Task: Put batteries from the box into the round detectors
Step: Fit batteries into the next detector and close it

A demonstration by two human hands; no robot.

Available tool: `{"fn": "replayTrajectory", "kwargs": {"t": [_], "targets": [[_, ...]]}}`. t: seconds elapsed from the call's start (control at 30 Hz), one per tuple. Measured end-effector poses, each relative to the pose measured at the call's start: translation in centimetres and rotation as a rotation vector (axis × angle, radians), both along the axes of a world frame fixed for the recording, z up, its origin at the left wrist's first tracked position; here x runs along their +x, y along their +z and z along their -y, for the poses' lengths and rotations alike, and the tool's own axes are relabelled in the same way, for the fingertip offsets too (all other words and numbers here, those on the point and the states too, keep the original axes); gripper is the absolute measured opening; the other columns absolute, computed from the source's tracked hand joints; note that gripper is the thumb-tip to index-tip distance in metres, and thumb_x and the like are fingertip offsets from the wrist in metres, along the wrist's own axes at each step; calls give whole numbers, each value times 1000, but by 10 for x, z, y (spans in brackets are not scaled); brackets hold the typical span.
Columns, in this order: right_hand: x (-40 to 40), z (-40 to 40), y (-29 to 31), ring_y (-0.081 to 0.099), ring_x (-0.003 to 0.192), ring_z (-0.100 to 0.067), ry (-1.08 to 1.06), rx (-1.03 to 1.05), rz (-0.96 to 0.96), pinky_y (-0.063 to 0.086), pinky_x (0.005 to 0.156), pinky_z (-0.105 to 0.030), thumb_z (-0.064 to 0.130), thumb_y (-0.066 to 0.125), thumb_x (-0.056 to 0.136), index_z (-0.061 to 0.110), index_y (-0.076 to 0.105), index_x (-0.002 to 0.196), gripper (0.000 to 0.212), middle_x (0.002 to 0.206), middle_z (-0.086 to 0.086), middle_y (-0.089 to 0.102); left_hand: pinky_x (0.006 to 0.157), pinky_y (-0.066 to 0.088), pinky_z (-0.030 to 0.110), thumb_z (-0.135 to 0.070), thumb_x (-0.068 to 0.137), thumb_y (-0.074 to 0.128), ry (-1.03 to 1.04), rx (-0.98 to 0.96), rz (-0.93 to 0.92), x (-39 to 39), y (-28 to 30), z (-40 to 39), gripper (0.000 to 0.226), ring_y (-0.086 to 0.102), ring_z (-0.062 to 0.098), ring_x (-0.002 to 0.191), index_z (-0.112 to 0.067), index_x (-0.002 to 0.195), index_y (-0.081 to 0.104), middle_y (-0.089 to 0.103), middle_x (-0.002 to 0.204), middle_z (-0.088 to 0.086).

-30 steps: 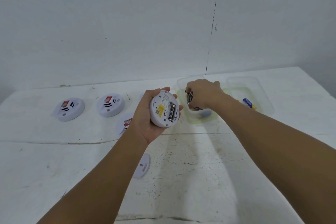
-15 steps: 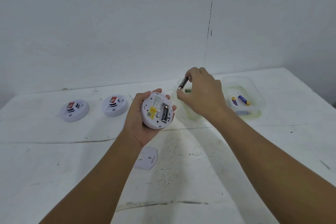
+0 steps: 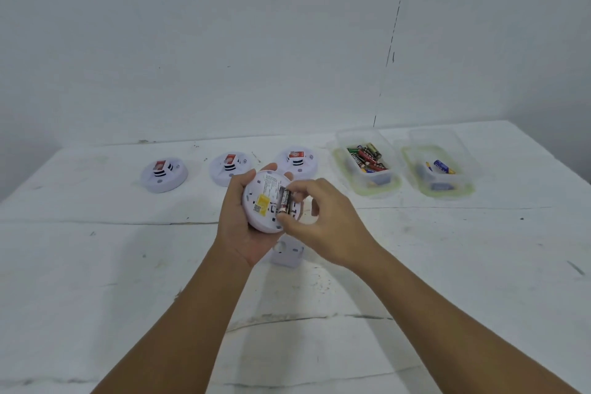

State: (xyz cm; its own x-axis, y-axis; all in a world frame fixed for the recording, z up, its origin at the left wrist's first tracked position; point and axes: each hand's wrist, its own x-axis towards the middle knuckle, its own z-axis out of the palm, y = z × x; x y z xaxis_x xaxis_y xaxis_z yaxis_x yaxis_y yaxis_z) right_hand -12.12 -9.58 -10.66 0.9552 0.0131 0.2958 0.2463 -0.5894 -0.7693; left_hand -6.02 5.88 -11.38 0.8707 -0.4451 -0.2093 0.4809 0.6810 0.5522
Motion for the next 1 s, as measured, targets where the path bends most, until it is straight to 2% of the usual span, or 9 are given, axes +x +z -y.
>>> {"fn": "replayTrajectory", "kwargs": {"t": [0.13, 0.2, 0.37, 0.5, 0.67, 0.8, 0.93, 1.0], "targets": [[-10, -15, -13, 52, 87, 3, 14, 16, 24, 36, 78, -9, 33, 80, 87, 29, 66, 127, 43, 98, 9, 56, 88, 48, 42, -39, 98, 53, 13, -21, 15, -8, -8, -9, 35, 65, 29, 95, -17, 122, 65, 61, 129, 17], [-13, -19, -17, 52, 85, -2, -1, 47, 39, 39, 78, -9, 30, 81, 87, 30, 66, 127, 43, 97, 7, 56, 87, 48, 42, -39, 98, 53, 11, -27, 23, -12, -11, -10, 35, 64, 29, 95, -17, 122, 65, 61, 129, 17], [-16, -19, -26, 54, 83, -11, -28, 85, 63, 43, 80, -13, 27, 83, 87, 24, 70, 131, 46, 92, 7, 56, 97, 46, 48, -40, 97, 55, -12, -3, 31, -13, -14, -13, 38, 63, 32, 104, -17, 125, 64, 61, 133, 17], [-19, -24, -30, 57, 86, -10, -36, 137, 99, 43, 85, -12, 23, 83, 87, 18, 69, 135, 50, 96, 5, 54, 102, 43, 49, -38, 94, 57, -13, 0, 32, -15, -13, -14, 40, 60, 32, 110, -16, 128, 64, 59, 135, 17], [-22, -28, -31, 59, 89, -15, -22, 228, 117, 50, 89, -22, 24, 83, 85, 26, 62, 138, 57, 108, 6, 56, 108, 43, 50, -36, 93, 58, -12, -24, 31, -18, -12, -17, 39, 63, 31, 109, -17, 125, 65, 63, 131, 16], [-22, -28, -31, 63, 94, -17, -13, 203, 157, 50, 92, -23, 22, 83, 85, 24, 72, 126, 42, 110, 8, 61, 122, 27, 53, -37, 94, 57, -7, -50, 10, -20, -13, -19, 40, 60, 31, 114, -17, 128, 64, 61, 133, 16], [-23, -31, -39, 66, 103, -15, -51, 240, 194, 45, 104, -20, 26, 82, 84, 20, 76, 120, 36, 105, 2, 63, 122, 26, 55, -37, 97, 55, -19, -82, -13, -21, -12, -17, 37, 58, 38, 117, -17, 127, 64, 61, 133, 16], [-25, -32, -43, 65, 111, -12, -66, 237, 218, 46, 103, -21, 25, 80, 85, 17, 76, 117, 34, 105, -2, 63, 122, 28, 54, -37, 97, 54, -19, -71, -12, -23, -11, -14, 37, 58, 39, 116, -17, 127, 63, 62, 131, 16]]}}
